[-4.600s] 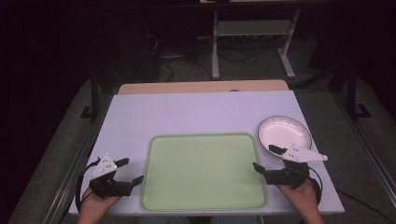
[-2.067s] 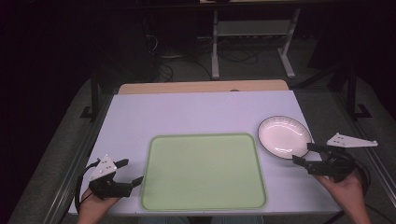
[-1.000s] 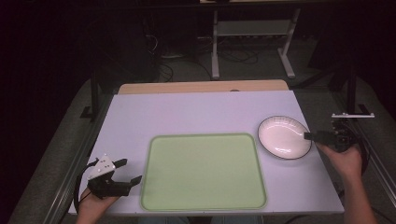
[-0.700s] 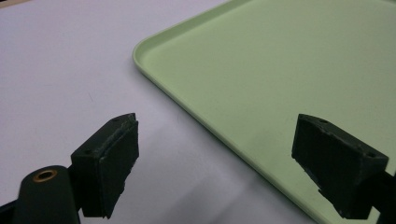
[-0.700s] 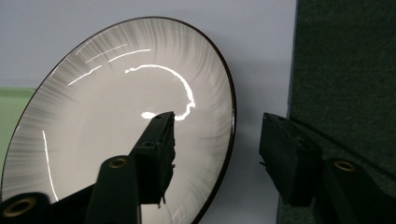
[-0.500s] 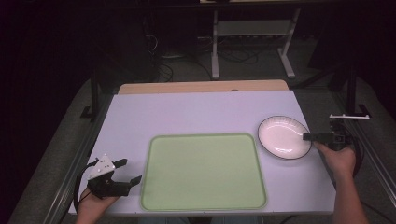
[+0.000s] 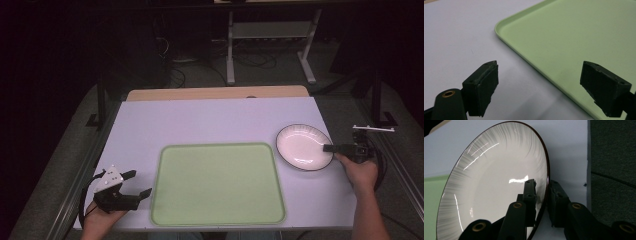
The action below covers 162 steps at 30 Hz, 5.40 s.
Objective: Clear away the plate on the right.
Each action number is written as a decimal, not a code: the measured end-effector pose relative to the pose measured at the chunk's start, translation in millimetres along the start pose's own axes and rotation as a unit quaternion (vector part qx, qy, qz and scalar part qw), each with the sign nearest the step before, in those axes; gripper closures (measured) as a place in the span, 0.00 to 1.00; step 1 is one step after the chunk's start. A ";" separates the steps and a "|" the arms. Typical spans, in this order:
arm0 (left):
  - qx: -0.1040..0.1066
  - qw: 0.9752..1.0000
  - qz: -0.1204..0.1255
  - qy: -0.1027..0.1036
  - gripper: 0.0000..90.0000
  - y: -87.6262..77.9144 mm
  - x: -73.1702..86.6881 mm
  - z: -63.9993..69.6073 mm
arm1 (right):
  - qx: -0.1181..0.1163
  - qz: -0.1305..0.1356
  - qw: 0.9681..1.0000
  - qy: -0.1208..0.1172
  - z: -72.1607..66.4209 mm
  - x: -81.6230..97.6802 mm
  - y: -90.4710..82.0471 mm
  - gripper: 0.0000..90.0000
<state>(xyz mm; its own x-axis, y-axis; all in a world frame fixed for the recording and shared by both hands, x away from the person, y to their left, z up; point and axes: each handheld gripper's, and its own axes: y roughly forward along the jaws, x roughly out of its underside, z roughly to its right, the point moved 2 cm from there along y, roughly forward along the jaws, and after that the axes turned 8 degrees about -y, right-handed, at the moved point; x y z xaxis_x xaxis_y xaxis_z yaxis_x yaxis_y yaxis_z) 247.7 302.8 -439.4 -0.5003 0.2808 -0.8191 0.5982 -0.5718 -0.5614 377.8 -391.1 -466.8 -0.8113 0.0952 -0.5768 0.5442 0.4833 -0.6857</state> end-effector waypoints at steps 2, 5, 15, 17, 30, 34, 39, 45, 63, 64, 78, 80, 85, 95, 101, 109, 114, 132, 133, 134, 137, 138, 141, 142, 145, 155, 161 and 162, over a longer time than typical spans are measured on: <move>0.000 1.000 0.000 0.001 0.17 -0.1 0.0 0.1 | -0.010 0.000 1.000 0.022 2.2 0.7 -0.4 0.88; 0.000 1.000 0.000 0.000 0.17 0.1 0.0 0.1 | -0.011 -0.003 1.000 0.028 2.5 0.1 -0.4 0.88; -0.001 1.000 -0.001 0.001 0.17 -0.1 0.1 -0.1 | -0.019 0.001 0.998 0.061 3.7 -0.2 0.7 0.91; -0.002 1.000 -0.001 0.001 0.17 -0.1 0.0 -0.3 | -0.030 0.011 0.995 0.090 5.5 1.3 1.6 0.92; -0.003 1.000 0.003 0.002 0.17 -2.0 -0.1 -1.1 | -0.043 0.032 0.986 0.157 7.3 5.1 1.0 0.93; -0.004 1.000 0.003 -0.003 0.17 -1.8 0.3 -1.9 | -0.044 0.038 0.987 0.153 5.4 3.5 -0.4 0.92; -0.004 1.000 0.004 -0.003 0.17 -2.2 0.3 -1.7 | -0.050 0.041 0.987 0.150 2.8 0.4 -3.6 0.91; -0.003 1.000 0.004 -0.002 0.17 -1.3 0.4 -1.6 | -0.057 0.051 0.988 0.133 -4.4 -5.1 -5.3 0.91; -0.005 1.000 0.005 -0.003 0.17 -1.9 0.7 -1.3 | -0.090 0.056 0.990 0.095 -15.1 -9.3 -27.1 0.90; -0.005 1.000 0.005 -0.003 0.17 -1.8 0.7 -1.4 | -0.093 0.054 0.990 0.094 -15.1 -8.1 -28.6 0.90; -0.004 1.000 0.004 -0.005 0.17 -1.3 1.3 -1.7 | -0.180 0.053 0.980 0.067 -32.1 8.1 -39.3 0.90; -0.005 1.000 0.004 -0.005 0.17 -1.8 1.2 -1.5 | -0.189 0.052 0.979 0.062 -37.2 9.3 -42.2 0.90; -0.005 1.000 0.005 -0.006 0.17 -1.8 1.1 -1.5 | -0.189 0.044 0.980 0.043 -48.4 8.3 -51.0 0.90; -0.005 1.000 0.004 -0.005 0.17 -1.9 1.2 -1.7 | -0.224 0.048 0.973 0.017 -83.6 -3.0 -62.1 0.90; -0.005 1.000 0.006 -0.006 0.17 -2.4 1.3 -2.0 | -0.242 0.039 0.969 -0.011 -117.3 -18.2 -56.6 0.90; -0.005 1.000 0.008 -0.006 0.17 -3.3 1.4 -2.9 | -0.268 0.029 0.963 -0.030 -155.5 -33.0 -35.6 0.90; -0.005 1.000 0.008 -0.006 0.17 -3.8 1.3 -3.6 | -0.283 0.020 0.958 -0.047 -179.1 -37.9 -20.2 0.90; -0.005 1.000 0.010 -0.008 0.17 -4.3 1.3 -4.8 | -0.290 -0.009 0.955 -0.065 -216.2 -30.7 23.7 0.89; -0.005 1.000 0.009 -0.007 0.17 -4.4 1.3 -4.9 | -0.289 -0.010 0.955 -0.065 -216.8 -30.3 26.4 0.89; -0.005 1.000 0.010 -0.008 0.17 -4.5 1.4 -5.0 | -0.288 -0.012 0.955 -0.065 -217.4 -29.8 29.1 0.89; -0.005 1.000 0.010 -0.007 0.17 -4.5 1.4 -5.3 | -0.281 -0.016 0.957 -0.061 -218.7 -28.2 36.8 0.89; -0.005 1.000 0.010 -0.008 0.17 -4.4 1.4 -5.4 | -0.279 -0.019 0.958 -0.061 -219.3 -27.2 39.2 0.89; -0.004 1.000 0.010 -0.007 0.17 -4.1 1.3 -5.5 | -0.276 -0.023 0.959 -0.061 -222.0 -23.6 46.7 0.89; -0.003 1.000 0.010 -0.007 0.17 -4.1 1.2 -5.4 | -0.275 -0.024 0.959 -0.061 -223.0 -22.3 49.4 0.89; -0.003 1.000 0.010 -0.008 0.17 -4.3 1.2 -5.6 | -0.271 -0.028 0.960 -0.060 -225.8 -18.4 57.5 0.89; -0.003 1.000 0.012 -0.010 0.17 -4.4 1.6 -6.3 | -0.267 -0.037 0.961 -0.054 -232.3 -6.9 80.9 0.89; -0.003 1.000 0.012 -0.010 0.17 -4.6 1.6 -6.5 | -0.263 -0.041 0.962 -0.056 -234.2 -1.2 88.7 0.89; -0.003 1.000 0.012 -0.010 0.17 -4.5 1.6 -6.5 | -0.262 -0.042 0.962 -0.057 -234.4 -0.3 89.6 0.89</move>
<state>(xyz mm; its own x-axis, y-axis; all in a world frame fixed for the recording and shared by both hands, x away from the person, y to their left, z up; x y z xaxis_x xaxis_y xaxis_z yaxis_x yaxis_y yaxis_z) 248.2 310.9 -439.0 -0.4987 0.2512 -0.8296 0.6136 -0.5736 -0.5426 376.8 -143.9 -424.1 -0.8030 -0.0449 -0.5943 0.2710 0.8606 -0.4312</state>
